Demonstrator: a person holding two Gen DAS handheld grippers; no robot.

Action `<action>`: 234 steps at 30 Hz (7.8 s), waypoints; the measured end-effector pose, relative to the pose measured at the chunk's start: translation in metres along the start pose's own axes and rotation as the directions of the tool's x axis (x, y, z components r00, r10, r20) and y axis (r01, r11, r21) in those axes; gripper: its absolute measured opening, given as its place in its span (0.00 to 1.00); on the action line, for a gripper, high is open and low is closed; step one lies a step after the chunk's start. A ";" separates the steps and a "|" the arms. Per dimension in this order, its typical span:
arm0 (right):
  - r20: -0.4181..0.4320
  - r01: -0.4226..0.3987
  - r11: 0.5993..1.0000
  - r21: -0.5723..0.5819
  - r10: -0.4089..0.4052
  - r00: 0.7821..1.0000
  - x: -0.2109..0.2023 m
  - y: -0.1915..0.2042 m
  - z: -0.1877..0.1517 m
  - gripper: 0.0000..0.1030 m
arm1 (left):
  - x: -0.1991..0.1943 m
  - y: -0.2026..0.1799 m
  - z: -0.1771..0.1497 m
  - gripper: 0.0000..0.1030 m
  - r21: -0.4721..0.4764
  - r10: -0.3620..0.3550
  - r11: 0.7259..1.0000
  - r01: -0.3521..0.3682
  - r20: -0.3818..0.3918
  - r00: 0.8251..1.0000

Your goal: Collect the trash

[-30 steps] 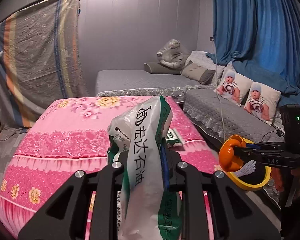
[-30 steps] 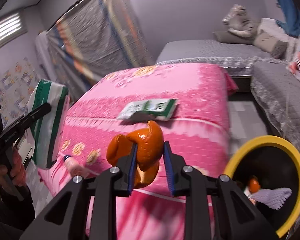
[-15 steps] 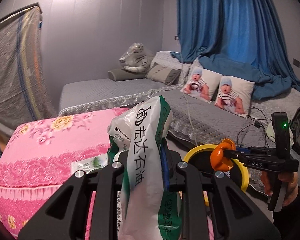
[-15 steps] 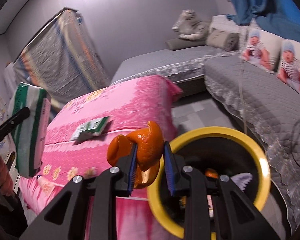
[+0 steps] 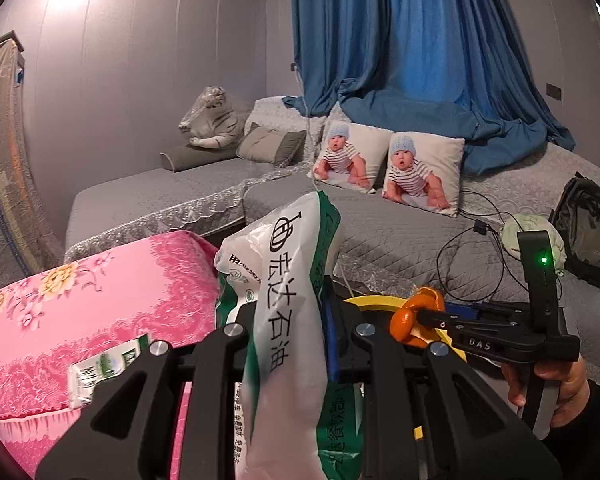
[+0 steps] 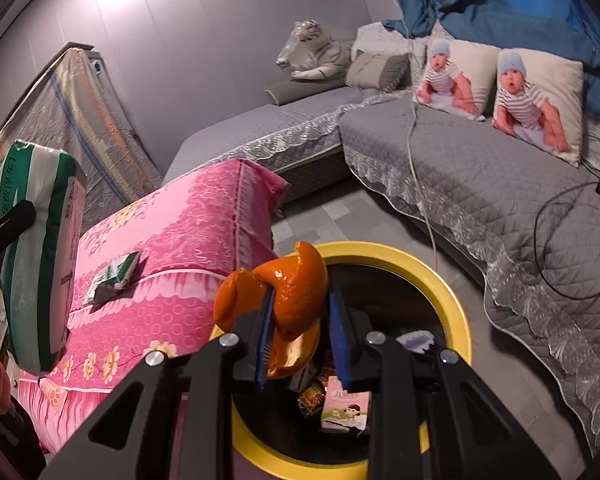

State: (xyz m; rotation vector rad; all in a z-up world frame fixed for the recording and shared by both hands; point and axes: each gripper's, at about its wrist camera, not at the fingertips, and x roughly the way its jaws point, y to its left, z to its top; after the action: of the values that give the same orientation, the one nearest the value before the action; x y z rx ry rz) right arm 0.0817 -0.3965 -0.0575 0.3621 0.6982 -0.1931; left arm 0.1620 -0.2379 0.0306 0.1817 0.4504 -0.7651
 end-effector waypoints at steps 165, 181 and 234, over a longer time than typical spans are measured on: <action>-0.023 -0.159 0.963 -0.215 0.158 0.987 0.009 0.072 0.037 0.26 | -0.073 0.079 -0.045 0.29 -0.089 0.056 0.994 -0.057 -0.007 0.998; -0.011 0.040 0.999 0.017 -0.040 0.999 0.010 -0.036 0.020 0.27 | 0.074 -0.016 -0.005 0.32 -0.095 -0.149 0.985 0.142 -0.069 0.986; 0.328 0.165 0.961 -0.224 -0.085 0.941 -0.063 0.241 -0.117 0.92 | -0.230 0.115 -0.198 0.92 -0.463 0.691 0.625 -0.629 -0.047 0.722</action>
State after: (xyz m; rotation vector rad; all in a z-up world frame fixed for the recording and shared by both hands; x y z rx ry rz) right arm 0.0363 -0.1259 -0.0360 0.0416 0.4203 -0.2754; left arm 0.0327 0.0516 -0.0411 -0.1468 0.3777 0.0842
